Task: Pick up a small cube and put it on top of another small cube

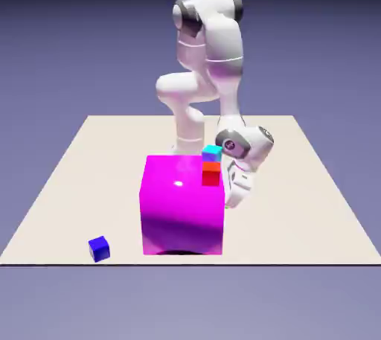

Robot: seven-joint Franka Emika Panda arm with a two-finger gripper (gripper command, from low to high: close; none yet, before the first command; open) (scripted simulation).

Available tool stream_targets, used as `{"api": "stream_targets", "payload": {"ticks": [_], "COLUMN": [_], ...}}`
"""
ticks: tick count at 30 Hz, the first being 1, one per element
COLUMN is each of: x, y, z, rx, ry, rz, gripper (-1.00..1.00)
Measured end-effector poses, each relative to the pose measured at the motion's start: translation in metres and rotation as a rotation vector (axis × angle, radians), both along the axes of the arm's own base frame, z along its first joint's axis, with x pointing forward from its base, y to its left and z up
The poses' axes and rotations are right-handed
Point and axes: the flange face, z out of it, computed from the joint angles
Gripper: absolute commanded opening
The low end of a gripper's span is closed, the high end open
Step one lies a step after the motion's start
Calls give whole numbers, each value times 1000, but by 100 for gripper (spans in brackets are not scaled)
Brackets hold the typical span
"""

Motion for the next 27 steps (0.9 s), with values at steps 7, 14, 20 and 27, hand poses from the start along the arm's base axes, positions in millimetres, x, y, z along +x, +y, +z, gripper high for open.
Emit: {"api": "stream_targets", "payload": {"ticks": [7, 14, 20, 27], "x": [-4, 103, 168, 202], "y": [17, 15, -3, -49], "z": [40, 129, 225, 312], "rx": [3, 47, 54, 15], "ry": [5, -112, -135, -29], "rz": [12, -92, -139, -182], "gripper": [-100, -100, -100, -100]}}
